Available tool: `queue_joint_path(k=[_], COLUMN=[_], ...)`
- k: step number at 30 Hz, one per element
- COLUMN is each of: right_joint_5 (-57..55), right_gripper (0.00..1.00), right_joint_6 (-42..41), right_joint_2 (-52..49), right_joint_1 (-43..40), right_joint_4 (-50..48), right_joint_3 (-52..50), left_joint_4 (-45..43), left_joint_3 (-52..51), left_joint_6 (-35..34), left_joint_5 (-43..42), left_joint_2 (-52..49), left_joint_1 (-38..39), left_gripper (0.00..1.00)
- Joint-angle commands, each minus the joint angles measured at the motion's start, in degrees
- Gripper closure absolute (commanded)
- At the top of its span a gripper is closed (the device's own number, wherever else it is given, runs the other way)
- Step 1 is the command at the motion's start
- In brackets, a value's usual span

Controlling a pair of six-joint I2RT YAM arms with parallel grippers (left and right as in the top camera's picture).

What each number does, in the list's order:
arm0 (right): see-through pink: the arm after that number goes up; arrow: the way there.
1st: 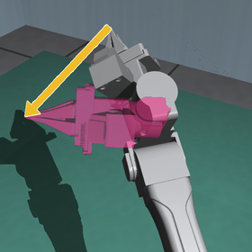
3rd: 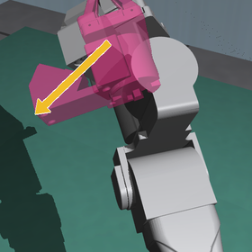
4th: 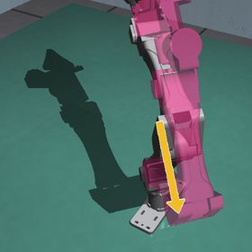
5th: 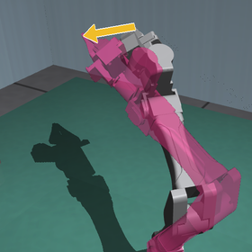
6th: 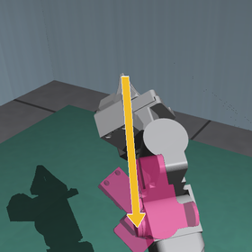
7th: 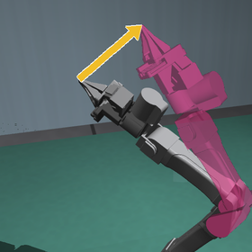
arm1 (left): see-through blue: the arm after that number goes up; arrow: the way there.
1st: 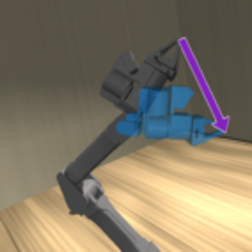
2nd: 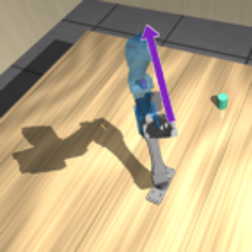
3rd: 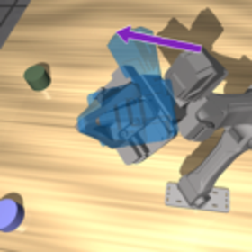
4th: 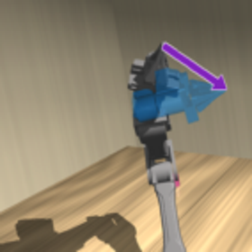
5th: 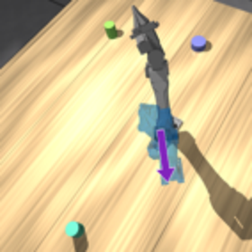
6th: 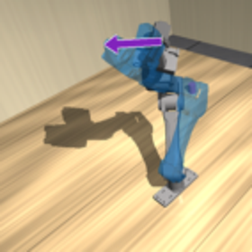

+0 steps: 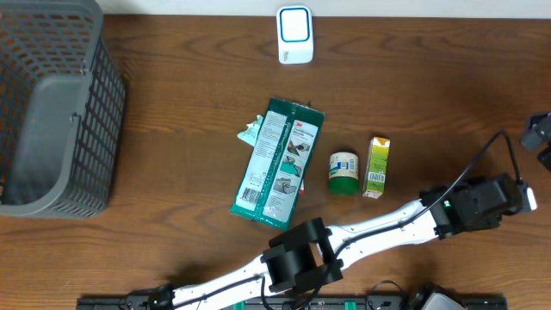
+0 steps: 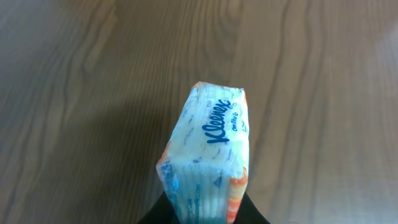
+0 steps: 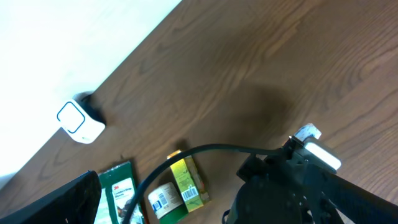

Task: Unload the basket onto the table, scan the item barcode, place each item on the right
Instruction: 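Carry the Kleenex pack to the table's right side and release it, then return the left arm to the left beside the basket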

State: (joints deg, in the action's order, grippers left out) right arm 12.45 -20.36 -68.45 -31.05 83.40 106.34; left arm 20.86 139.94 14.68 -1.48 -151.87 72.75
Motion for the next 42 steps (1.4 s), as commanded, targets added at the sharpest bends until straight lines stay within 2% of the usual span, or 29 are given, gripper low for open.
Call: queue_joint_path(k=[1, 3, 5, 6, 9, 11, 20, 26, 34, 35, 37, 42], right_joint_5=[0.5, 0.5, 0.5, 0.5, 0.5, 0.5, 0.5, 0.5, 0.5, 0.5, 0.5, 0.5], right_gripper=[0.01, 0.01, 0.01, 0.01, 0.01, 0.01, 0.01, 0.01, 0.01, 0.01, 0.01, 0.01], right_joint_6=[0.26, 0.26, 0.26, 0.26, 0.26, 0.26, 0.26, 0.26, 0.26, 0.26, 0.26, 0.26], right_joint_2=[0.24, 0.2, 0.2, 0.2, 0.2, 0.2, -0.09, -0.09, -0.09, -0.09, -0.09, -0.13], right_joint_1=[-0.46, -0.46, -0.46, -0.46, -0.46, -0.46, -0.46, -0.46, -0.46, -0.46, -0.46, -0.46], right_joint_4=[0.2, 0.2, 0.17, 0.2, 0.2, 0.2, 0.2, 0.2, 0.2, 0.2, 0.2, 0.22], right_joint_3=[0.13, 0.13, 0.13, 0.13, 0.13, 0.13, 0.13, 0.13, 0.13, 0.13, 0.13, 0.13], left_joint_4=[-0.28, -0.28, -0.28, -0.39, -1.44, -2.14, -1.49, 5.6, 27.39, 33.88, 39.8, 52.57], left_joint_3=[-0.72, -1.01, -1.09, -1.09, -1.07, -1.01, -0.52, -0.52, -0.52, -0.52, -0.52, -0.52], left_joint_6=[1.36, 1.36, 1.38, 1.38, 1.38, 1.33, 0.44, -3.19, -13.86, -17.49, -20.63, -22.95], left_joint_5=[2.36, 2.36, 2.36, 2.36, 2.38, 2.38, 2.38, 2.38, 2.36, 2.27, 1.92, 1.95], left_joint_2=[-2.27, -2.45, -2.45, -2.45, -2.43, -2.36, 2.56, 10.8, 23.87, 26.99, 29.73, 34.95], left_joint_1=[-0.42, -0.42, -0.42, -0.42, -0.52, -0.61, -1.46, -3.91, -13.53, -17.44, -21.55, -33.14], left_gripper=[0.79, 0.78, 0.71, 0.65, 0.23, 0.16, 0.15, 0.15, 0.15, 0.15, 0.15, 0.15])
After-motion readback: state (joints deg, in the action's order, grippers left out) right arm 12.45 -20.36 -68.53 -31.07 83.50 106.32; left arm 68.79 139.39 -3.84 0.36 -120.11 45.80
